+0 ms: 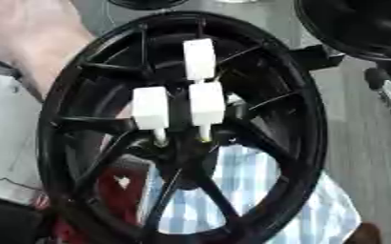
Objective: Pull the pin out of the wheel hub.
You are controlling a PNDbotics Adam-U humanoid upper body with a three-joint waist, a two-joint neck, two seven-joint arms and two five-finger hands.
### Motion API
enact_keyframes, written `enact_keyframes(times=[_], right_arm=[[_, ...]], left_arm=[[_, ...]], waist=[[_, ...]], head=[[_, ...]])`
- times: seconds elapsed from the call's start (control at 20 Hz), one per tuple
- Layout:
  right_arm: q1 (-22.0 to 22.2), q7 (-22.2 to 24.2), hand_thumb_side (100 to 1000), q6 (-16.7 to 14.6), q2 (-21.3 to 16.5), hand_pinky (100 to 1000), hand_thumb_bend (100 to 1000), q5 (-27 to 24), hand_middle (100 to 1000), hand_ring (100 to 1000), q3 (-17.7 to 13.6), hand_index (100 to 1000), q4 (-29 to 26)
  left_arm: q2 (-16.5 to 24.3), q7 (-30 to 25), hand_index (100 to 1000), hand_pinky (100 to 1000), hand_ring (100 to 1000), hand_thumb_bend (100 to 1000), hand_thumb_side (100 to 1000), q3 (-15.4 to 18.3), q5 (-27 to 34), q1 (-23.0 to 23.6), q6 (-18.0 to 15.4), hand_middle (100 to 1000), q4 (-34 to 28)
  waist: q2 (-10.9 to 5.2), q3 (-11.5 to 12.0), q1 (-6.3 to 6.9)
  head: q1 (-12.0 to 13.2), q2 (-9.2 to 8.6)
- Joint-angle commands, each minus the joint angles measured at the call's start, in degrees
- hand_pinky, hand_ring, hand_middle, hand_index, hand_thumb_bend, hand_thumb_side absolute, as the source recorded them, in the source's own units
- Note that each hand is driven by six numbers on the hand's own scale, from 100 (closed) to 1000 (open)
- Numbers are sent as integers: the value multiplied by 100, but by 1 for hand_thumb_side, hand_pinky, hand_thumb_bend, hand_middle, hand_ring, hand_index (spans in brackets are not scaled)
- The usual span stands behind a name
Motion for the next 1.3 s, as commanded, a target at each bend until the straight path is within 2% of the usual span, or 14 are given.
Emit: enact_keyframes(times=[0.05, 0.2, 0.4, 0.55, 0.8, 1.0, 1.3], right_arm=[[-51, -2, 204, -16, -139, 893, 498, 16, 739, 782, -37, 763, -103], [-110, 12, 199, -30, -202, 893, 501, 49, 745, 788, -40, 767, -111], [-399, 217, 195, -96, -521, 888, 516, 280, 760, 804, 11, 777, -185], [-776, 479, 199, -172, -978, 879, 523, 516, 770, 817, 139, 784, -251], [-1445, 1057, 213, -350, -1973, 858, 528, 1062, 771, 828, 464, 783, -186], [-1812, 1401, 219, -540, -2592, 845, 530, 1244, 764, 829, 668, 778, -33], [-2155, 2433, 229, -1000, -3488, 826, 559, 1413, 756, 832, 1074, 772, 221]], left_arm=[[87, -20, 763, 720, 633, 100, 812, 57, -34, -12, 0, 590, -74], [93, -24, 763, 720, 633, 100, 812, 56, -34, -9, 5, 590, -73], [111, -35, 764, 721, 633, 100, 810, 52, -37, 2, 12, 591, -68], [135, -46, 764, 721, 634, 100, 810, 46, -38, 15, 15, 591, -65], [182, -71, 764, 721, 634, 100, 811, 30, -49, 49, 22, 591, -51], [227, -90, 764, 722, 633, 100, 808, 18, -58, 65, 21, 591, -44], [305, -114, 764, 722, 633, 100, 809, 2, -73, 99, 21, 592, -28]], waist=[[-136, -8, 5], [-149, -6, -7], [-184, 1, -22], [-226, 8, -43], [-290, 29, -95], [-321, 48, -129], [-367, 59, -197]], head=[[14, -65], [15, -70], [3, -77], [-12, -70], [-46, -66], [-37, -77], [-8, -34]])
